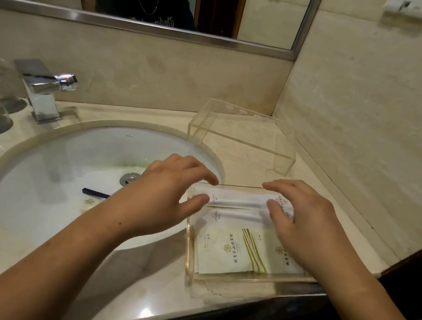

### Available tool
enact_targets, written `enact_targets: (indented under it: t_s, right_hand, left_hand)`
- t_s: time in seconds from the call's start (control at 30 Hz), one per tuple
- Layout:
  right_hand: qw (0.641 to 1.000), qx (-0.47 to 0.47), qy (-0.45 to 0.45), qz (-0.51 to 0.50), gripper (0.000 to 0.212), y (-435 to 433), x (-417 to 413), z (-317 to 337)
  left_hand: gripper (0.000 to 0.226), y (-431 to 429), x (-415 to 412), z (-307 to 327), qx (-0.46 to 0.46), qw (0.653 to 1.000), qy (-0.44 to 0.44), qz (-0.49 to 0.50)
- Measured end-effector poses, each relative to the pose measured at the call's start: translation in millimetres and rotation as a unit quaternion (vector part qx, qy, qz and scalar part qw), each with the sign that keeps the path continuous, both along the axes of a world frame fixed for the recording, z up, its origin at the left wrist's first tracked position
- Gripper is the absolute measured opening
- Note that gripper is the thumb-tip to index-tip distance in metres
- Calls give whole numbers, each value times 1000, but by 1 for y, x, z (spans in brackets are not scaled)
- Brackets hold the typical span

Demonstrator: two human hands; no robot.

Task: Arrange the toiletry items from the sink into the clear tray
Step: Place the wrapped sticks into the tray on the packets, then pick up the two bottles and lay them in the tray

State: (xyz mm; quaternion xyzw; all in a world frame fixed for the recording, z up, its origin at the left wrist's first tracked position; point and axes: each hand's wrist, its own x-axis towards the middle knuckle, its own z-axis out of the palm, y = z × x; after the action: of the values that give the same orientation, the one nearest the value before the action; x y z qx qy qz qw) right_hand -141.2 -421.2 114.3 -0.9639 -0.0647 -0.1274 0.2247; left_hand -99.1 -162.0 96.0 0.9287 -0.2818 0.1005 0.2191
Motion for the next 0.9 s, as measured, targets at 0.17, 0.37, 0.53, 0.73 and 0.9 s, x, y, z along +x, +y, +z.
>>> enact_targets:
  t_s: [0.17, 0.37, 0.53, 0.73, 0.9]
  right_hand:
    - [997, 14, 0, 69, 37, 55, 6, 10]
    - [991, 15, -3, 136, 35, 123, 24, 4]
    - [985, -22, 34, 166, 35, 174, 44, -8]
    - [980, -58, 125, 141, 31, 227, 69, -24]
    - [976, -66, 199, 62, 39, 256, 91, -47]
  left_hand:
    - [32, 38, 4, 9, 12, 999, -10, 41]
    - [32, 98, 15, 1, 27, 995, 4, 97]
    - [36, 139, 31, -19, 72, 986, 61, 138]
    - [38, 165, 57, -53, 150, 967, 142, 151]
    - [36, 164, 84, -69, 120, 964, 200, 129]
